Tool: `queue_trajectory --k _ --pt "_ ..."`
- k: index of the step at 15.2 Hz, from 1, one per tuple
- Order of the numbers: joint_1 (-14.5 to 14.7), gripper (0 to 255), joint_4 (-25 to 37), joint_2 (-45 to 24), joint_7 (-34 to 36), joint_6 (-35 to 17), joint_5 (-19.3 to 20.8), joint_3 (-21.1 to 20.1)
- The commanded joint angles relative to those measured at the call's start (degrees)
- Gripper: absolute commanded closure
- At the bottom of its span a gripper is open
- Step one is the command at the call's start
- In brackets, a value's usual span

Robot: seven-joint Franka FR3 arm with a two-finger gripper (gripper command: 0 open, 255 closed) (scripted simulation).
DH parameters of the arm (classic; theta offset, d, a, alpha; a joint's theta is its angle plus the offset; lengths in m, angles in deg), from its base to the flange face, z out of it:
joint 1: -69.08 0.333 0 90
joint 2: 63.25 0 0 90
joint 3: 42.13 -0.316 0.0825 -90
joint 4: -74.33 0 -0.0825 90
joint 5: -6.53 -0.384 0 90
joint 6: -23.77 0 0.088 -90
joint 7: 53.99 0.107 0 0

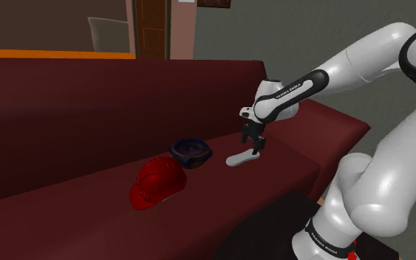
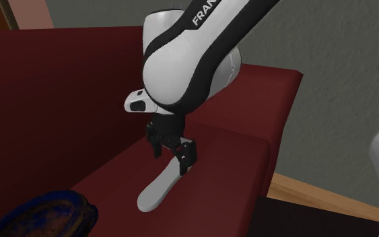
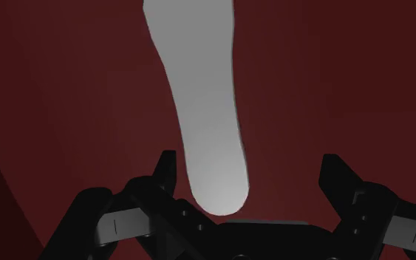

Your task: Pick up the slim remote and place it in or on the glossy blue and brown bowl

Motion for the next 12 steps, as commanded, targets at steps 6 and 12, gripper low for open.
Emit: queue_trajectory --k 6,12 --pt "2.6 0 3.9 -15.4 -20.1 -8.0 -14.8 2.2" --pt "1.3 0 4.0 -20.0 -24.8 -11.2 -21.4 -0.2"
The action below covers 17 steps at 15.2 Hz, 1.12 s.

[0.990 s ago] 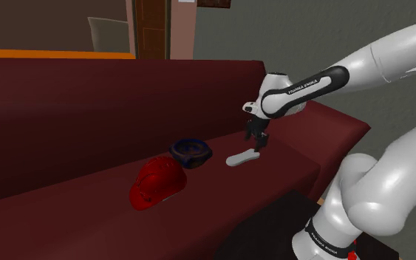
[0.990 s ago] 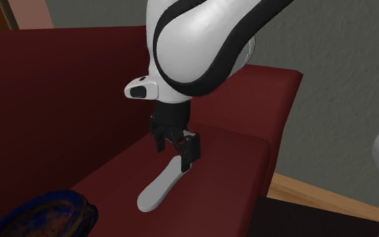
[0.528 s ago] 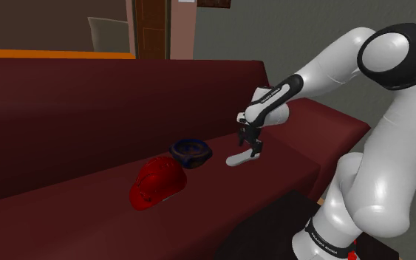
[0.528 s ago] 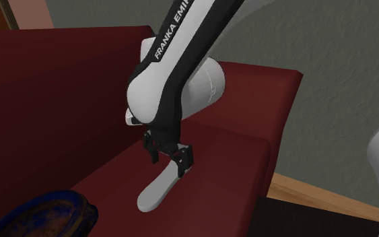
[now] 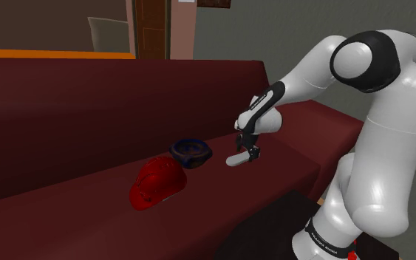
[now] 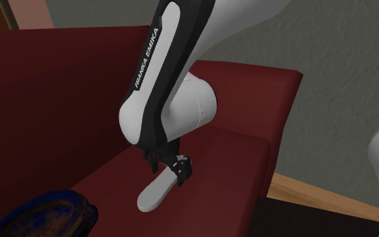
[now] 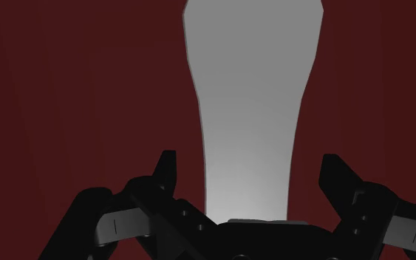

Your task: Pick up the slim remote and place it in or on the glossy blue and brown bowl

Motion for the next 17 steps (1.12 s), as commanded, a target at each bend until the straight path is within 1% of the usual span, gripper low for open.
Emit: queue_trajectory --k 1,6,7,16,17 --pt "-0.2 0 0.1 -0.5 -0.5 -0.3 -0.7 -0.3" --pt "-0.2 0 0.1 -0.5 -0.5 -0.3 -0.7 -0.3" --pt "-0.2 255 0.1 -0.5 -0.5 -0.3 -0.7 -0.3" --pt "-0.2 255 0.1 -0.5 -0.5 -0.3 -0.7 -0.3" --pt "0.2 255 0.0 0.5 0.5 0.4 0.7 0.3"
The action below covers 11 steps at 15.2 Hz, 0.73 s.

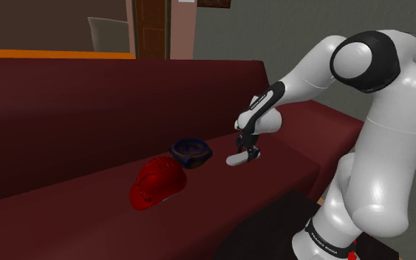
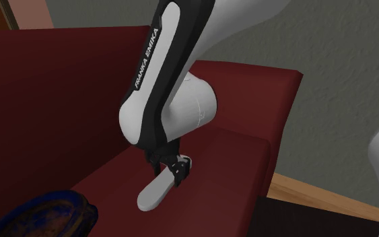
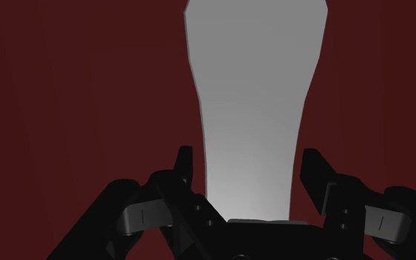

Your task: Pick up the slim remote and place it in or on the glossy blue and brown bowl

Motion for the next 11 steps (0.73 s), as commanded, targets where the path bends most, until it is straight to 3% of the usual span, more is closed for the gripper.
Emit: queue_trajectory --k 1,11 --pt "0.6 255 0.0 1.5 1.6 1.0 2.2 0.9" --pt "1.5 255 0.8 11.2 10.6 8.9 14.6 3.4"
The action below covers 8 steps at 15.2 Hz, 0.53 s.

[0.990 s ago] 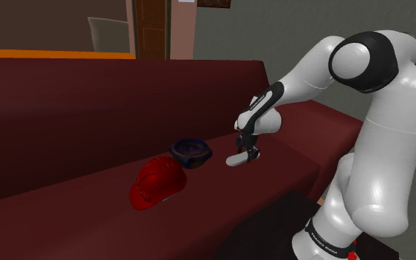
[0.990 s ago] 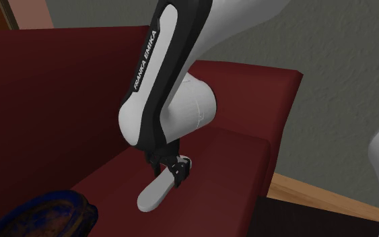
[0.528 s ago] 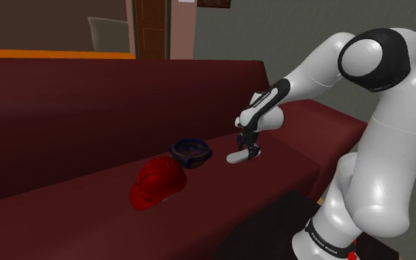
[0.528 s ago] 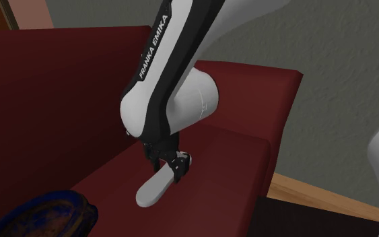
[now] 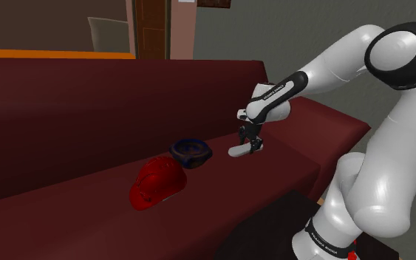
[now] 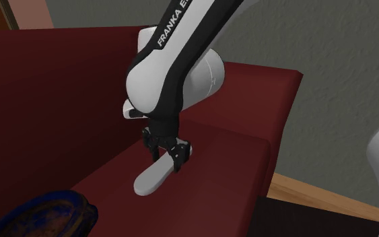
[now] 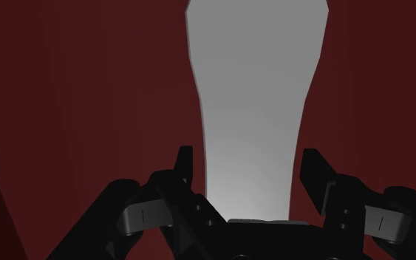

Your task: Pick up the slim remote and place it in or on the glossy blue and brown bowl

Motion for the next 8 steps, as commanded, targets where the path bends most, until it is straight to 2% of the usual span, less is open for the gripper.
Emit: queue_trajectory --k 1,8 --pt "-0.1 255 0.5 1.6 1.4 1.7 1.8 -0.1" --pt "-1.1 255 2.1 7.2 5.0 7.9 6.7 -1.1"
